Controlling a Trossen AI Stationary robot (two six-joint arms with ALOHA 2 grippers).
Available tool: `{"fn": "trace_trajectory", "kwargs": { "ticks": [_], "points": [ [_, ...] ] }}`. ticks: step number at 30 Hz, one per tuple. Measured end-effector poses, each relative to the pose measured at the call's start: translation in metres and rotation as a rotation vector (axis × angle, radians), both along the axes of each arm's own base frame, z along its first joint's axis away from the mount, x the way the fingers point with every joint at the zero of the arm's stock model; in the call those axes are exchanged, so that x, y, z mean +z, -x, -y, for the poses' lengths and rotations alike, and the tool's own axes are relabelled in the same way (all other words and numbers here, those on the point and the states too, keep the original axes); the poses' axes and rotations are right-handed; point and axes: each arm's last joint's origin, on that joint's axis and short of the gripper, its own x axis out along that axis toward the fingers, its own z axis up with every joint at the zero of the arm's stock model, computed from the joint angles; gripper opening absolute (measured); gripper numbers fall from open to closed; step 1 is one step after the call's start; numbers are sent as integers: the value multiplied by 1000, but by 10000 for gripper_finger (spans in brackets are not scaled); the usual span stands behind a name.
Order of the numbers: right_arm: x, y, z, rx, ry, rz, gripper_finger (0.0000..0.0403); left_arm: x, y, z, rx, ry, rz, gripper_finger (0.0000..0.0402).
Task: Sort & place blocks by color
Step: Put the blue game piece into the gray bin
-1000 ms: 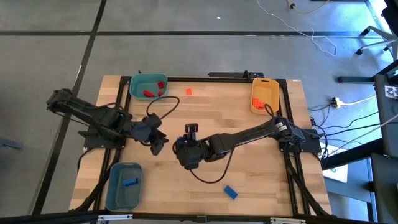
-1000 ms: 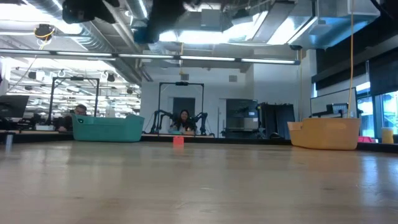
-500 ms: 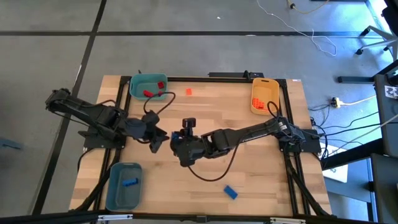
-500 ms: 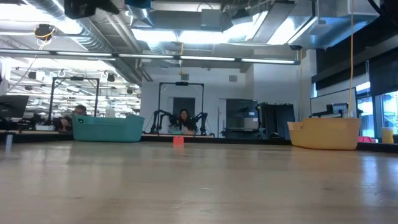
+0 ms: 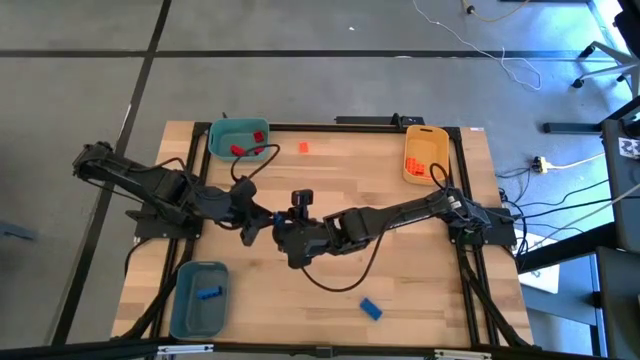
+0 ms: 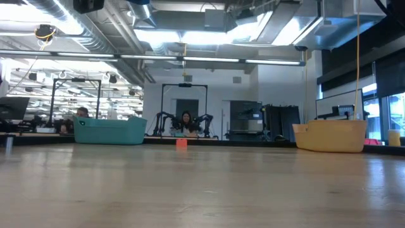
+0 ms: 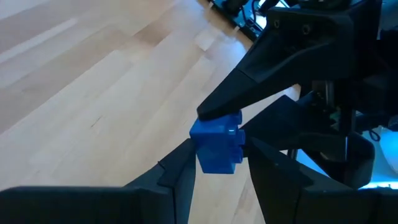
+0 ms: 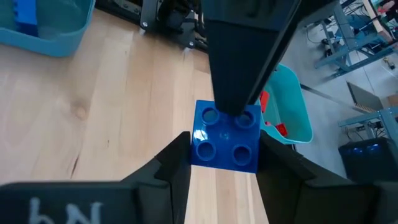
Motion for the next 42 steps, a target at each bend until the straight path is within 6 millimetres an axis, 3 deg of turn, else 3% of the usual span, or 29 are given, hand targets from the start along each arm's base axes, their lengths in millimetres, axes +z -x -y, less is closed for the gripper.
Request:
{"fn": "trace_trajectory", "kwargs": {
  "ticks": [13, 20, 36, 42],
  "points": [
    [0, 0, 0, -1, 0, 5, 140, -7, -10, 3, 5, -51, -29, 133],
    [0, -1, 0, -9, 12, 7, 140, -7, -10, 2, 37, -54, -24, 82],
    [0, 0, 1, -17, 41, 5, 140, -6, -12, 2, 24, -75, -8, 82],
    [4, -3, 1, -20, 13, 54, 211, -5, -15, 4, 3, -81, 13, 82]
  ]
}}
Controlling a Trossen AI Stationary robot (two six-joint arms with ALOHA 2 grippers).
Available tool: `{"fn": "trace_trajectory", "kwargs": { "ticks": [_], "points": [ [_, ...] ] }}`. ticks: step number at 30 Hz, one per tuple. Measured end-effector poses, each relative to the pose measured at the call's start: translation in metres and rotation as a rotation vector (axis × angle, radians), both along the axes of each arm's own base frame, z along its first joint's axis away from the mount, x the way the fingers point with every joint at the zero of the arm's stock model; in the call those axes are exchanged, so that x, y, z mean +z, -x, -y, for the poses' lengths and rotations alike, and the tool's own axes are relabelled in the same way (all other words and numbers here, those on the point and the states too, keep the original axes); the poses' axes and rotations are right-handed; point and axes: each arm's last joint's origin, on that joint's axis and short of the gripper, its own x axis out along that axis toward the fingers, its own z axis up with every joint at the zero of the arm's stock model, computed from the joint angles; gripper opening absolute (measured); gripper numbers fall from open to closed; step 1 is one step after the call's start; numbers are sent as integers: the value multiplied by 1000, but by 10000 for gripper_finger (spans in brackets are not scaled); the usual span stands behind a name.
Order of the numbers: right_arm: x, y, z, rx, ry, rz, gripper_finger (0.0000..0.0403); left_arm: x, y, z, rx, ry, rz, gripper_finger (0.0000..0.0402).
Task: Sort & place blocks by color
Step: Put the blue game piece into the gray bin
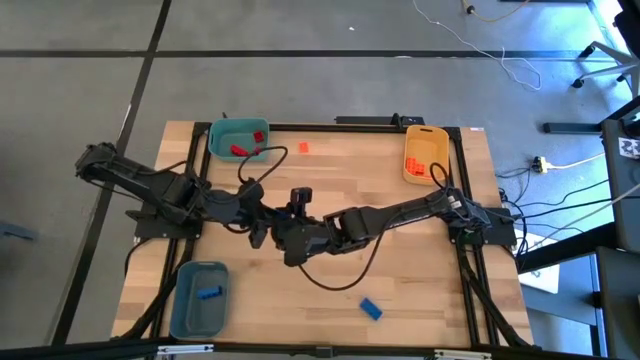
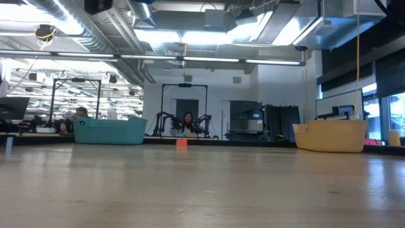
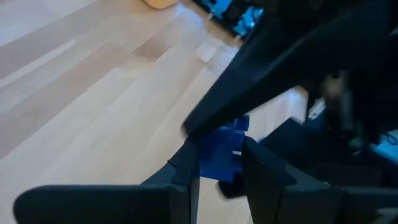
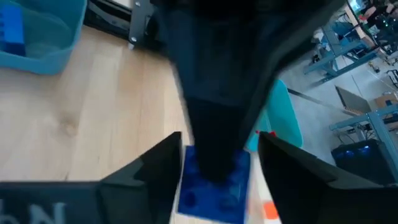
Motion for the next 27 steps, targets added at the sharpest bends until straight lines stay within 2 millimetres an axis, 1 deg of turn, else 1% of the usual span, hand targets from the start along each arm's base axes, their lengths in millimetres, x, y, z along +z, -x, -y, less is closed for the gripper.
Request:
{"fn": "trace_trajectory", "kwargs": {
  "ticks": [4, 10, 15, 20, 25, 27],
  "points": [
    [2, -1, 1, -3, 3, 13, 226, 1, 1, -1, 7, 2, 1, 81],
    [5, -1, 0, 7, 20, 18, 223, -2, 3, -1, 12, -1, -24, 81],
    [15, 1, -1, 27, 40, 24, 226, -3, 5, -2, 20, -3, -41, 81],
    [32, 6, -1, 23, 36, 47, 227, -6, 13, -5, 37, -10, -108, 81],
    [37, 12, 1, 13, 47, 27, 228, -3, 27, -9, 59, -5, -121, 80],
    [40, 15, 3, -18, 73, 26, 228, 0, 33, -9, 59, 14, -111, 80]
  ]
}}
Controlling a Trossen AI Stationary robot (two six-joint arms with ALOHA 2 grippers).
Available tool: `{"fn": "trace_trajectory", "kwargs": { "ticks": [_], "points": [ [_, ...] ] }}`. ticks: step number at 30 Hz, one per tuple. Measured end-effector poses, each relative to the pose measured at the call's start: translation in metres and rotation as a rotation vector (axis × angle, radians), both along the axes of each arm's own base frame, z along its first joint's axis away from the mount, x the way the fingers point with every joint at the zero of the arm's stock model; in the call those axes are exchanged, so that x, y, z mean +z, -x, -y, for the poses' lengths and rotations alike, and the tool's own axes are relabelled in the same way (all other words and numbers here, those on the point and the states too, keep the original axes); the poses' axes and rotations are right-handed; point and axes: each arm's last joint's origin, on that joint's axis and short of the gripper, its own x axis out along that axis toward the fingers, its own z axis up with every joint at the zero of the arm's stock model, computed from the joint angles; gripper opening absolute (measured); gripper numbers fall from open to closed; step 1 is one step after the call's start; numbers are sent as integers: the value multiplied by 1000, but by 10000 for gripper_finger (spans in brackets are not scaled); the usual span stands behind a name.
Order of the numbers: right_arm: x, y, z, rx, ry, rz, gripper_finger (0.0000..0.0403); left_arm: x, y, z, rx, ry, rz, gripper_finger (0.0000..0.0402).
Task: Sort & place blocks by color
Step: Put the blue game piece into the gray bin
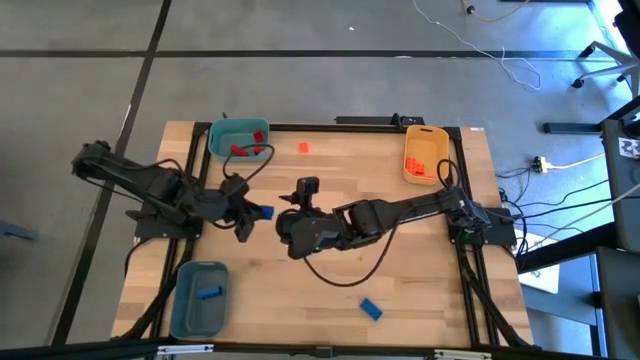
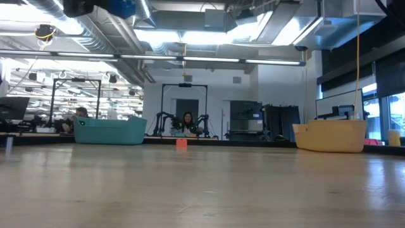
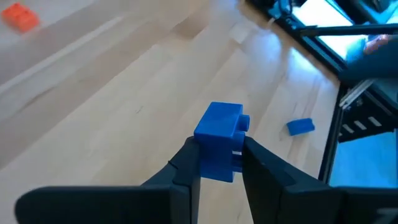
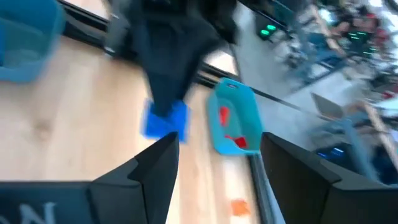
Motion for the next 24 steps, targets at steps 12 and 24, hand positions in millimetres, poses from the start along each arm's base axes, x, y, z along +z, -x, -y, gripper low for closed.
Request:
{"fn": "trace_trajectory", "kwargs": {
  "ticks": [12, 24],
  "points": [
    [-3, 9, 4, -87, 82, -68, 228, -12, 52, 7, -73, 200, -312, 80],
    [-3, 9, 5, -89, 84, -73, 228, -23, 73, 34, -242, 397, -614, 80]
  ]
}}
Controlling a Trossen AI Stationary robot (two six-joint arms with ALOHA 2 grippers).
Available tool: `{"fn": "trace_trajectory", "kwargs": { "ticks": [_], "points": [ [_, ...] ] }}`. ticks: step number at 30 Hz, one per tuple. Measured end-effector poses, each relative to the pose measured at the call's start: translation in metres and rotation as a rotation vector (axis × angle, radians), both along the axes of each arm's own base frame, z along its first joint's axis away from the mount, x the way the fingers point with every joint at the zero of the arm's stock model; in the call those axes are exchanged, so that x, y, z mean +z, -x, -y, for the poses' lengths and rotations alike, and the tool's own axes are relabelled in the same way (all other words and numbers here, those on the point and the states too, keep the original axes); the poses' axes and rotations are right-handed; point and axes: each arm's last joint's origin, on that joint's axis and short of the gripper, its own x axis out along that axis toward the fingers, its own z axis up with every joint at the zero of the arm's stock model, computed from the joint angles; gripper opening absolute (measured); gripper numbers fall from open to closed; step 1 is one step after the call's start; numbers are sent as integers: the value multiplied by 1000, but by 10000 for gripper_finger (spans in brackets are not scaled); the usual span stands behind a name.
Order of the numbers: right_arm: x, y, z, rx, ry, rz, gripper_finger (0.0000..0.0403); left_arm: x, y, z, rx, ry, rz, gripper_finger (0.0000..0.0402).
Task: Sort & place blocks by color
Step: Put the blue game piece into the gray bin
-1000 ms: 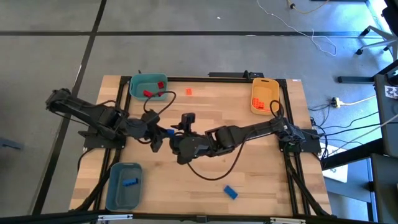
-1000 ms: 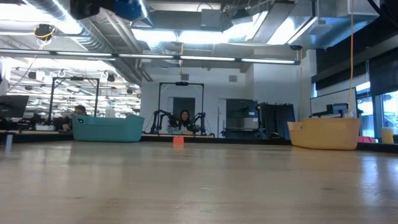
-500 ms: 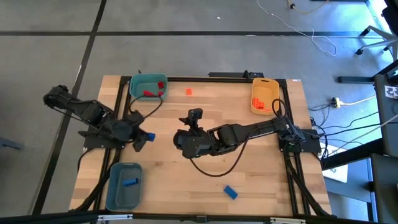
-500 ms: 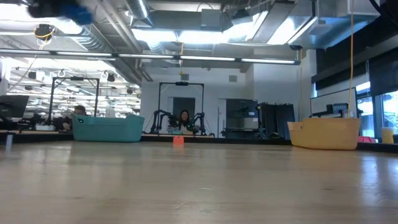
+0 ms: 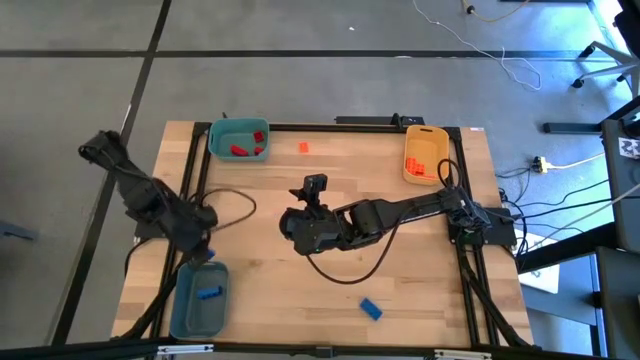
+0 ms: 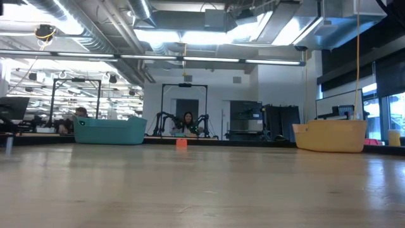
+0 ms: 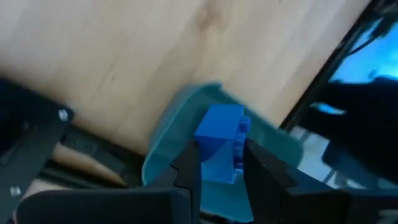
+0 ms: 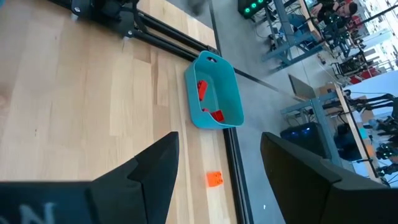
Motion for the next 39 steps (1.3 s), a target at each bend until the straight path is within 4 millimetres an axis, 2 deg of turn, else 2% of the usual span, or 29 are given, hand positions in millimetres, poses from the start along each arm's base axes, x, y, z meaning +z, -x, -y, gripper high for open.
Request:
{"fn": "trace_trajectory", "kwargs": {
  "ticks": [6, 13, 19, 27, 33, 39],
  "points": [
    [0, 0, 0, -7, -9, 8, 228, -35, -3, 22, -39, -49, -128, 80],
    [0, 0, 2, -13, -13, 11, 228, -82, -10, 45, -75, 12, -116, 80],
    [0, -2, 7, -24, -23, 15, 228, -116, -3, 49, -26, -34, -207, 80],
    [-1, -2, 6, -5, -43, 10, 228, -128, -1, 50, 9, -49, -241, 82],
    [-1, -2, 6, -6, -43, 10, 228, -129, -1, 50, 13, -47, -241, 146],
    [-1, -2, 6, -5, -42, 9, 228, -127, -4, 54, 8, 1, -215, 158]
  ]
}}
